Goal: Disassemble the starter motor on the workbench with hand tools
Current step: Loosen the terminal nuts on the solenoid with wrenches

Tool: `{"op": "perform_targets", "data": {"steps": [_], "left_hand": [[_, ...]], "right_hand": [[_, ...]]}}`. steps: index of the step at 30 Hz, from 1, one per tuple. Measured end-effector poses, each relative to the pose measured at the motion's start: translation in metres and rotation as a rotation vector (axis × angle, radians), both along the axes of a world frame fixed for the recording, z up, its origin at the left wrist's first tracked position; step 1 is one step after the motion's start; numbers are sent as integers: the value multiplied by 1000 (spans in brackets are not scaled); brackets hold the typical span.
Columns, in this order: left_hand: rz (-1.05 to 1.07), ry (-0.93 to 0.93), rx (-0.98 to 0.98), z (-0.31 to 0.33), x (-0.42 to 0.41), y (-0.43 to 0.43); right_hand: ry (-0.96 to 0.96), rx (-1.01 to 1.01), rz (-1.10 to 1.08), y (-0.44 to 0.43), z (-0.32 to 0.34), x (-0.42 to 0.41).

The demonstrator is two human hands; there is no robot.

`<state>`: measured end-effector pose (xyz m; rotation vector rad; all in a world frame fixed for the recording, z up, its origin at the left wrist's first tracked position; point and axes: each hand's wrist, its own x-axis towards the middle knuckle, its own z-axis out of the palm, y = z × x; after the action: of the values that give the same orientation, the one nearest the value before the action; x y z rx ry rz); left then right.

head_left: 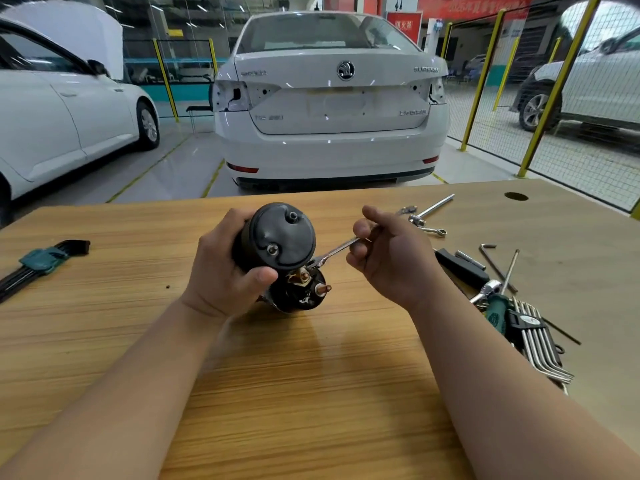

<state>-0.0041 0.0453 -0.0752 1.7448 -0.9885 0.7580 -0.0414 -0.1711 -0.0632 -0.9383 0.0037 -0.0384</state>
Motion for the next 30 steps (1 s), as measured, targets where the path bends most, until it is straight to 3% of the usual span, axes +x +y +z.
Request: {"op": "perform_targets", "data": {"steps": [4,9,16,20,24,27,30], "left_hand": [[-95,25,10,5,5,8],[-188,176,22,12,2,11],[-165,195,42,11,2,5],[-173,218,-28,2,3,8],[-182,383,-141,-4,3,13],[-98,453,-167,-6,1,13],[52,404,-153,-9,-1,10]], "right_hand": [[-51,-42,124,10,6,10],[-88,111,211,25,5,11],[61,241,214,23,-6,2],[123,107,138,14,-19,-2],[21,-77,4,7,-17,-2],[-51,-83,-80,6,-14,-1],[-56,-40,-88,13,-13,-1]]}}
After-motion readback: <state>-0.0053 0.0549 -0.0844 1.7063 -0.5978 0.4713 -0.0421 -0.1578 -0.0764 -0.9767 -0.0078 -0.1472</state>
